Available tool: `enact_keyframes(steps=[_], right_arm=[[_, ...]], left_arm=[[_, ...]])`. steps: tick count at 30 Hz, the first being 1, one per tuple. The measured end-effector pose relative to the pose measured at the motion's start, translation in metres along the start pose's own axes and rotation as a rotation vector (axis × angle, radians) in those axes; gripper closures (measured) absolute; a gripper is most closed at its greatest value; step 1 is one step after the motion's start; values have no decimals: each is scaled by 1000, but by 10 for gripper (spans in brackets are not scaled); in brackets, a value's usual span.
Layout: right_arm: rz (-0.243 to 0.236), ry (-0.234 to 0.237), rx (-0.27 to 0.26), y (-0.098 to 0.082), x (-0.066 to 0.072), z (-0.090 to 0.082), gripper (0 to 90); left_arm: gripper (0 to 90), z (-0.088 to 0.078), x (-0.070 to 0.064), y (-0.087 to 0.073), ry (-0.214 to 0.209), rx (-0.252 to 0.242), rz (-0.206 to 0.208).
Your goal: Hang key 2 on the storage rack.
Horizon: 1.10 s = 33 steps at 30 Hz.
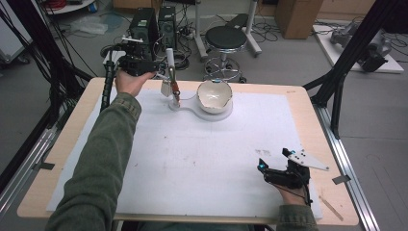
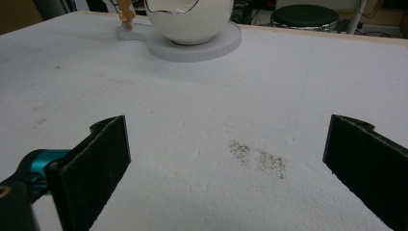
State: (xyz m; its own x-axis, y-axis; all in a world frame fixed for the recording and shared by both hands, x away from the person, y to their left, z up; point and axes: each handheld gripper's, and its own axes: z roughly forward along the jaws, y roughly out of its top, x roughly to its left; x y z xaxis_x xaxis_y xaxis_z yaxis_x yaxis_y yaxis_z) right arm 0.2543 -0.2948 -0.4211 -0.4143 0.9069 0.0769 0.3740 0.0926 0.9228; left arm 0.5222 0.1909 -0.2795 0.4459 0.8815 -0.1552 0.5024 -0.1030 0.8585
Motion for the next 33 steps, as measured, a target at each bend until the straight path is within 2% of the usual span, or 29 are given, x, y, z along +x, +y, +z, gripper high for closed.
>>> enact_keyframes(steps=[8,16,19,21,28,33], right_arm=[[-6,-2,0,0,0,0,14],[-2,-3,3,1,2,0,14],[-10,-4,0,1,3,1,14],[-10,-2,0,2,4,1,14],[-13,-1,4,1,4,1,14],[-15,-1,6,1,5,1,14]], left_arm=[[60,-9,9,-14,-6,12,-6],[50,-16,6,-28,-21,19,3],[50,-20,7,-33,-50,18,-11],[18,-23,8,-35,-51,21,-11],[18,-33,5,-45,-52,18,-3],[18,-37,0,-56,-75,43,12]])
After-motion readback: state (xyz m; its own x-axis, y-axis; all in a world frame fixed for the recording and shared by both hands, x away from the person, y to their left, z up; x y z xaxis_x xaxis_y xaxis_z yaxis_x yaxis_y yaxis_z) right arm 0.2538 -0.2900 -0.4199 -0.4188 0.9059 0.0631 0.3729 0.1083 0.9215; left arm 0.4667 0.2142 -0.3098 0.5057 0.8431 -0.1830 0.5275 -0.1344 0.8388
